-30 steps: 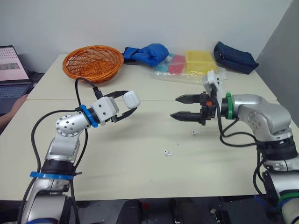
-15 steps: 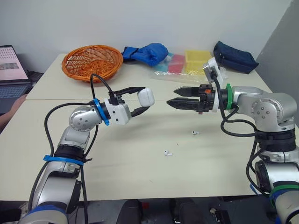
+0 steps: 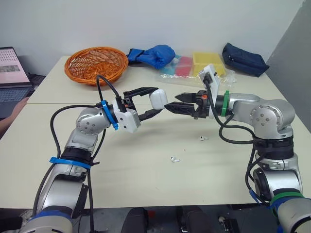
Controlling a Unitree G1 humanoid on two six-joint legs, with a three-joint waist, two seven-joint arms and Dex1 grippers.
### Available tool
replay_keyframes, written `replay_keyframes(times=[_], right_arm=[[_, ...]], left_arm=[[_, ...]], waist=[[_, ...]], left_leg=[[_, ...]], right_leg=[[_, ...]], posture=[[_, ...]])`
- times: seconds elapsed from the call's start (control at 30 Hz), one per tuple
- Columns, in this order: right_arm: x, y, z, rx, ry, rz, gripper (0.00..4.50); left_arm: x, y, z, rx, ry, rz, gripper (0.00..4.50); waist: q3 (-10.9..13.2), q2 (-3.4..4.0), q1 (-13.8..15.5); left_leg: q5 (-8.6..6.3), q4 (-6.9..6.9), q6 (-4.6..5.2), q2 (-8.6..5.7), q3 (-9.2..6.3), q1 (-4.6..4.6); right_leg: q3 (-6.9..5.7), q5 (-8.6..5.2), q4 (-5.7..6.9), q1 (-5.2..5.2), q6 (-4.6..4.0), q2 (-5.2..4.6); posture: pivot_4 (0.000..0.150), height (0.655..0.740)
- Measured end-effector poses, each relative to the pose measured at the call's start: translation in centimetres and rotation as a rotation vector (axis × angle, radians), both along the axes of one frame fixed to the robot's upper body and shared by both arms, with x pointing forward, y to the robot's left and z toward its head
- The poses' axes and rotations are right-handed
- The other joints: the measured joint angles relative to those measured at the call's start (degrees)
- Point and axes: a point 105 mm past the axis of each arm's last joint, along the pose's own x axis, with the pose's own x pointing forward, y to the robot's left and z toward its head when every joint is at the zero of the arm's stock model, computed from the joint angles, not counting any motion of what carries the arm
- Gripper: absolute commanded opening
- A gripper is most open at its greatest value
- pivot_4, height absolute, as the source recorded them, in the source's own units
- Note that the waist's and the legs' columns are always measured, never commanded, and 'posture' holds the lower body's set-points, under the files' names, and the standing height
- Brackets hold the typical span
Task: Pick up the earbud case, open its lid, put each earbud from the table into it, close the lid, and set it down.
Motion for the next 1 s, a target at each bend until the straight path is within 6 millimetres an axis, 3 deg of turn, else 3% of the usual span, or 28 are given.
replay_keyframes(times=[0.23, 0.5, 0.6, 0.87, 1.0], right_arm=[[-0.2, 1.6, -0.8, 0.058, 0.085, 0.053, 4.5], [0.0, 1.6, -0.6, 0.083, 0.114, 0.05, 4.5], [0.0, 1.8, -0.4, 0.084, 0.114, 0.059, 3.93], [-0.6, 2.4, 0.0, 0.107, 0.125, 0.102, 0.97], [-0.6, 2.4, 0.0, 0.105, 0.124, 0.101, 0.9]], left_arm=[[-0.3, -0.6, 0.2, -0.009, -0.026, -0.029, 2.78], [-0.5, -0.7, 0.2, -0.007, -0.039, -0.04, 2.78], [-0.6, -0.8, 0.0, -0.001, -0.038, -0.046, 2.78], [-0.2, -0.5, -0.4, -0.004, -0.011, -0.032, 2.78], [-0.2, -0.5, -0.4, -0.009, -0.006, -0.032, 2.78]], waist=[[0.0, 0.0, 0.0], [0.0, 0.0, 0.02], [0.0, 0.0, 0.0], [0.0, 0.0, 0.0], [0.0, 0.0, 0.0]], left_leg=[[0.0, 0.0, 0.0, 0.01, -0.02, -0.01], [0.0, 0.0, 0.0, 0.0, -0.02, -0.01], [0.0, 0.0, 0.0, 0.01, -0.02, -0.01], [0.0, 0.0, 0.0, 0.01, -0.03, -0.02], [0.0, 0.0, 0.0, 0.01, -0.02, -0.01]], right_leg=[[-0.02, 0.01, 0.0, 0.0, -0.01, 0.03], [-0.04, 0.0, 0.0, 0.0, 0.0, 0.03], [-0.04, 0.0, 0.0, 0.0, 0.0, 0.03], [-0.04, 0.0, 0.0, 0.0, 0.0, 0.03], [-0.05, 0.0, 0.0, 0.0, 0.0, 0.03]], posture=[[0.15, 0.74], [0.15, 0.74], [0.15, 0.74], [0.15, 0.74], [0.15, 0.74]])
